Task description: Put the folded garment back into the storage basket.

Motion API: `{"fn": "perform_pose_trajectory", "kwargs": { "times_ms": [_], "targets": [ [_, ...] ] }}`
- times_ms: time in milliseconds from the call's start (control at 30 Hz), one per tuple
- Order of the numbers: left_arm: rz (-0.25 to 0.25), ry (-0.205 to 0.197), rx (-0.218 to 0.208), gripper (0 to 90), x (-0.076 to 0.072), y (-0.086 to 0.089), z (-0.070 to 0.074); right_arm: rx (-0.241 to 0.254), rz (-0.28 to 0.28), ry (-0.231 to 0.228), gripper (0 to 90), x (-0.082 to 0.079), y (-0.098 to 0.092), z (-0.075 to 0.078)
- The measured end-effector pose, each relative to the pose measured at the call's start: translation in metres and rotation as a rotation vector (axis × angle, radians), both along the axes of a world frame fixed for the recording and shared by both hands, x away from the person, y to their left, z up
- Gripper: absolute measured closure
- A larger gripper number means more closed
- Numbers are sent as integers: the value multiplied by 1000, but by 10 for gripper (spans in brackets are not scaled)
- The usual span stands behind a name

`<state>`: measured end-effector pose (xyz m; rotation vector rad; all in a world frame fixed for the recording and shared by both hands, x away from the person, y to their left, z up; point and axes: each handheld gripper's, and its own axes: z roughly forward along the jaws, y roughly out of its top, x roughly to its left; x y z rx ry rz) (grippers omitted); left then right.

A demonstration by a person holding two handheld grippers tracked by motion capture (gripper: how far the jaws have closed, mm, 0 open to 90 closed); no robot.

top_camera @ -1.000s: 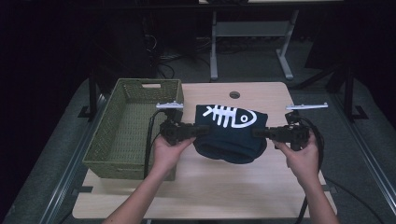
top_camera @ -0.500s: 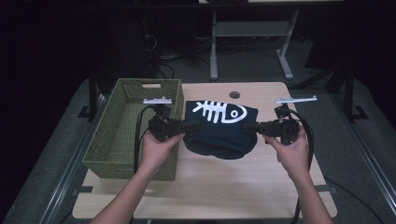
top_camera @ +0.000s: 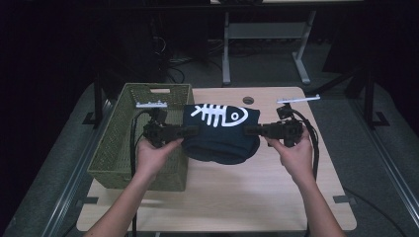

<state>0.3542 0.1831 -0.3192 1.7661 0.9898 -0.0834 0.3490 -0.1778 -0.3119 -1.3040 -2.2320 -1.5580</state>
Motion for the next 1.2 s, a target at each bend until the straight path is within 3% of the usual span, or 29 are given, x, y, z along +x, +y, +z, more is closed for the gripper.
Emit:
{"fn": "perform_pose_trajectory", "kwargs": {
  "times_ms": [800,1200],
  "targets": [
    [71,7,-7,681,2,51,9,6,56,0,713,23,51,9],
    [83,1,3,678,3,69,15,14,73,1,711,30,71,13]
  ]
}}
